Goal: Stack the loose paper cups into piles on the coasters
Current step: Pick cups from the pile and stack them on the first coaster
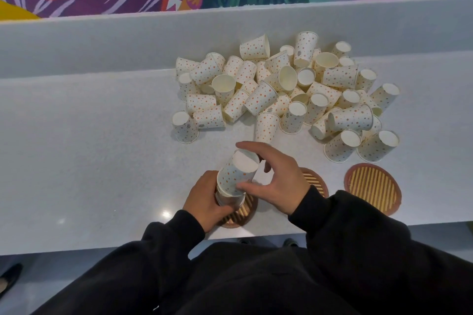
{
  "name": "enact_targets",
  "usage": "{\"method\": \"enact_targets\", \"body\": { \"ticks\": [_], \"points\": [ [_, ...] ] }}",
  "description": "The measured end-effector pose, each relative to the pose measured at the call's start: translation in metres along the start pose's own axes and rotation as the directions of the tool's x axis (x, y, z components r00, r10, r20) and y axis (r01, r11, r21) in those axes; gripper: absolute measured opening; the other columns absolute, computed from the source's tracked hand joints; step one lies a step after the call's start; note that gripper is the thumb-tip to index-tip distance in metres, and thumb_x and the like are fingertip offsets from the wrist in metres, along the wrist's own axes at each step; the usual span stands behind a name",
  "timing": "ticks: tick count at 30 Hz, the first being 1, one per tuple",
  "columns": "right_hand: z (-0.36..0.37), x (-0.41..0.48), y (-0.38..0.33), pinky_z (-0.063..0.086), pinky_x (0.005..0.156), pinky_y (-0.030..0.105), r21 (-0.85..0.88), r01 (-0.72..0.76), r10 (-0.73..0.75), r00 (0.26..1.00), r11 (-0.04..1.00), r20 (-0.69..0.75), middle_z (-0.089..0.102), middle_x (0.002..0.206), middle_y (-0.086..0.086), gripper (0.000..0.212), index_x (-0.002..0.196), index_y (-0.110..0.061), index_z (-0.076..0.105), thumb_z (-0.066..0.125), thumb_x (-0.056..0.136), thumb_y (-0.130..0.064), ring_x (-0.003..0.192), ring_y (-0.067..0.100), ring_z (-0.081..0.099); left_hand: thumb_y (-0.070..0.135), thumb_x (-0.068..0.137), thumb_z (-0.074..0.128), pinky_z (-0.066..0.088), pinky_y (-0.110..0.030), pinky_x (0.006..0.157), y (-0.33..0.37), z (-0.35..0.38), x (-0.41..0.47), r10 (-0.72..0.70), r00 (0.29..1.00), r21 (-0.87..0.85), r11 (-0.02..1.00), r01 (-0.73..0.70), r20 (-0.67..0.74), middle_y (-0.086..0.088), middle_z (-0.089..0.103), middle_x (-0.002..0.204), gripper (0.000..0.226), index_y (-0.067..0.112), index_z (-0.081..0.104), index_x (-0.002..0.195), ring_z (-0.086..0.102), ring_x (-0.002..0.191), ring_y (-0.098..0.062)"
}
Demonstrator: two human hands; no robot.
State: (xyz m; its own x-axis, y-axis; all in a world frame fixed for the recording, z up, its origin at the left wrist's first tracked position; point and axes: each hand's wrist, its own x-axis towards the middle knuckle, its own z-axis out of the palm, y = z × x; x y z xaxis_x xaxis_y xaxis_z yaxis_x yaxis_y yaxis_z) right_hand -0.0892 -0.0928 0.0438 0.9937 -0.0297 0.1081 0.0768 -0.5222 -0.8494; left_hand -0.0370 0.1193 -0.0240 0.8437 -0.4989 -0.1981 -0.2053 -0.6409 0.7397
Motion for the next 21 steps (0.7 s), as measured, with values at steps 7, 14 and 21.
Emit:
{"method": "enact_targets", "body": {
  "ticks": [7, 14, 21],
  "points": [
    [0.021, -0.005, 0.006, 0.036, 0.100, 0.018, -0.095, 0.056, -0.044, 0.992, 0.994, 0.121, 0.058, 0.140, -0.014, 0.073, 0.144, -0.036, 0.051, 0.083, 0.080, -0.033, 0.124, 0.003, 0.050, 0.039, 0.068, 0.093, 0.045, -0.004, 0.075, 0.003, 0.000, 0.001, -0.004, 1.000, -0.040, 0.999, 0.005, 0.025, 0.029, 0.062, 0.099, 0.052, 0.051, 0.055, 0.102, 0.057, 0.098, 0.018],
    [0.039, -0.008, 0.023, 0.028, 0.102, 0.014, -0.161, 0.040, -0.011, 0.985, 0.986, 0.173, 0.055, 0.141, -0.015, 0.073, 0.148, -0.038, 0.044, 0.079, 0.083, -0.039, 0.121, 0.003, 0.045, 0.032, 0.067, 0.094, 0.041, 0.003, 0.074, -0.009, 0.006, -0.001, -0.085, 0.996, -0.100, 0.991, 0.087, 0.018, 0.030, 0.056, 0.109, 0.067, 0.054, 0.049, 0.110, 0.054, 0.098, 0.020],
    [0.058, -0.008, 0.047, 0.032, 0.101, 0.018, -0.190, -0.038, 0.075, 0.978, 0.981, 0.194, 0.056, 0.138, -0.016, 0.067, 0.144, -0.038, 0.047, 0.076, 0.084, -0.048, 0.119, 0.003, 0.045, 0.037, 0.066, 0.094, 0.039, 0.002, 0.080, -0.018, 0.011, -0.002, -0.090, 0.996, -0.103, 0.990, 0.092, 0.023, 0.028, 0.054, 0.119, 0.075, 0.057, 0.045, 0.119, 0.051, 0.107, 0.018]
  ]
}}
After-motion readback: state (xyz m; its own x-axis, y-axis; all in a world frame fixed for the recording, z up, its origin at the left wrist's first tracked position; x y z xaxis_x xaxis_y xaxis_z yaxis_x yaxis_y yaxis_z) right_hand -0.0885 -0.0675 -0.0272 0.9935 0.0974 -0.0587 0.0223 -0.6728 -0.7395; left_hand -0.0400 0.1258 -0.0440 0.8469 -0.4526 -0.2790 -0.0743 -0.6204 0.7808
